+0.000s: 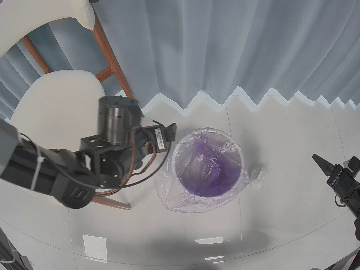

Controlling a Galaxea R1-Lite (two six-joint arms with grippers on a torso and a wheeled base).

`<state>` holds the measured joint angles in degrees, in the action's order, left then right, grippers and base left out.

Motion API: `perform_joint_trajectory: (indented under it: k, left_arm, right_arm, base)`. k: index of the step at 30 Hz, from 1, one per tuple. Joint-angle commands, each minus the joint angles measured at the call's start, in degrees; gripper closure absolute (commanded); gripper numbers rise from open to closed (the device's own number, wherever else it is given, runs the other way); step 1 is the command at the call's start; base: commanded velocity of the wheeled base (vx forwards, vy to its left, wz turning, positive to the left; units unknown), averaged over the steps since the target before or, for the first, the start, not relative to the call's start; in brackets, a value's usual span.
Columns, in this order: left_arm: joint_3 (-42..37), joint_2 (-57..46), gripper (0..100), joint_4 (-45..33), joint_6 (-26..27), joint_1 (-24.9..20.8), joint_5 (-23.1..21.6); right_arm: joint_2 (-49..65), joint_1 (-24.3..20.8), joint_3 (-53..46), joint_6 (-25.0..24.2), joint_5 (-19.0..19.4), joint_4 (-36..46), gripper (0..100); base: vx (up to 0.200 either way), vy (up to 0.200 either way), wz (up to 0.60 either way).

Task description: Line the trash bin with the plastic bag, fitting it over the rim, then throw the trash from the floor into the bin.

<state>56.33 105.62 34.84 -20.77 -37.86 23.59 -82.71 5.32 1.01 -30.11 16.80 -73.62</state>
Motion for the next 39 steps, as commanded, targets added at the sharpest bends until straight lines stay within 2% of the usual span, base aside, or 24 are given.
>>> perform_joint_trajectory:
  k: [1, 3, 6, 8, 11, 13, 14, 17, 19, 24, 25, 26, 27, 28, 34, 35, 39]
  left_arm:
    - [-11.07, -17.90, 0, 1.55, 0.47, -0.02, -1.44]
    - [-12.74, -20.45, 0, 2.42, 0.47, 0.42, -1.97]
    - [-16.61, -26.61, 0, 3.30, 0.47, 4.20, -2.93]
    - [-19.15, -30.30, 0, 3.30, 0.47, 9.65, -4.25]
    - [-21.44, -33.90, 0, 3.30, 0.56, 15.01, -5.13]
    - [-22.23, -35.13, 0, 3.30, 0.56, 16.95, -5.57]
    - [-23.55, -37.33, 0, 3.30, 0.56, 20.11, -6.36]
    - [-25.48, -39.70, 0, 3.30, 1.17, 23.01, -7.15]
    - [-26.36, -40.40, 0, 3.30, 1.88, 23.80, -7.68]
    - [-32.51, -43.92, 0, 7.52, 6.27, 24.33, -17.08]
    - [-32.51, -43.92, 0, 7.52, 6.27, 24.33, -17.08]
    - [-34.45, -44.27, 0, 10.34, 8.56, 24.50, -20.25]
    - [-34.45, -44.27, 0, 10.34, 8.56, 24.50, -20.25]
    - [-35.85, -44.36, 0, 12.27, 10.14, 24.50, -22.09]
    - [-37.08, -44.36, 0, 13.50, 11.90, 26.44, -24.64]
    - [-37.17, -44.10, 0, 13.50, 12.95, 28.81, -24.82]
    - [-37.17, -43.92, 0, 13.41, 13.30, 29.60, -24.82]
  right_arm:
    - [-0.78, 0.13, -0.66, 4.53, -1.42, 5.50, 0]
    - [-1.75, 0.13, -0.40, 4.71, -1.42, 5.59, 0]
    - [-7.64, 0.49, 1.36, 6.82, -1.51, 5.33, 0]
    - [-11.77, 2.33, 3.91, 9.02, -1.51, 5.33, 0]
    - [-16.69, 2.68, 6.90, 12.09, -1.42, 5.33, 0]
    - [-18.80, 2.68, 7.78, 13.32, -1.42, 5.24, 0]
    - [-22.67, 2.68, 9.62, 15.43, -1.33, 4.89, 0]
    - [-28.91, 2.68, 12.96, 18.07, -0.98, 4.71, 0]
    - [-30.93, 2.60, 14.19, 18.42, -0.71, 4.62, 0]
    - [-41.21, 0.22, 21.22, 18.42, -0.63, 4.80, 0]
    - [-41.21, 0.22, 21.22, 18.42, -0.63, 4.80, 0]
    - [-44.73, -0.48, 23.16, 18.42, -0.63, 4.80, 0]
    - [-44.90, -0.57, 23.42, 18.42, -0.63, 4.80, 0]
    - [-47.72, -1.54, 25.53, 18.42, -0.71, 4.80, 0]
    - [-53.52, -4.26, 32.30, 18.25, -1.33, 5.94, 0]
    - [-55.45, -5.75, 36.08, 18.25, -3.18, 7.09, 0]
    - [-57.91, -7.34, 42.14, 18.25, -4.93, 11.57, 0]
  base:
    - [0.000, 0.000, 0.00]
    - [0.000, 0.000, 0.00]
    - [0.000, 0.000, 0.00]
    - [0.000, 0.000, 0.00]
    - [0.000, 0.000, 0.00]
    - [0.000, 0.000, 0.00]
    - [0.000, 0.000, 0.00]
    - [0.000, 0.000, 0.00]
    - [0.000, 0.000, 0.00]
    - [0.000, 0.000, 0.00]
    - [0.000, 0.000, 0.00]
    - [0.000, 0.000, 0.00]
    - [0.000, 0.000, 0.00]
    - [0.000, 0.000, 0.00]
    - [0.000, 0.000, 0.00]
    - [0.000, 0.000, 0.00]
    - [0.000, 0.000, 0.00]
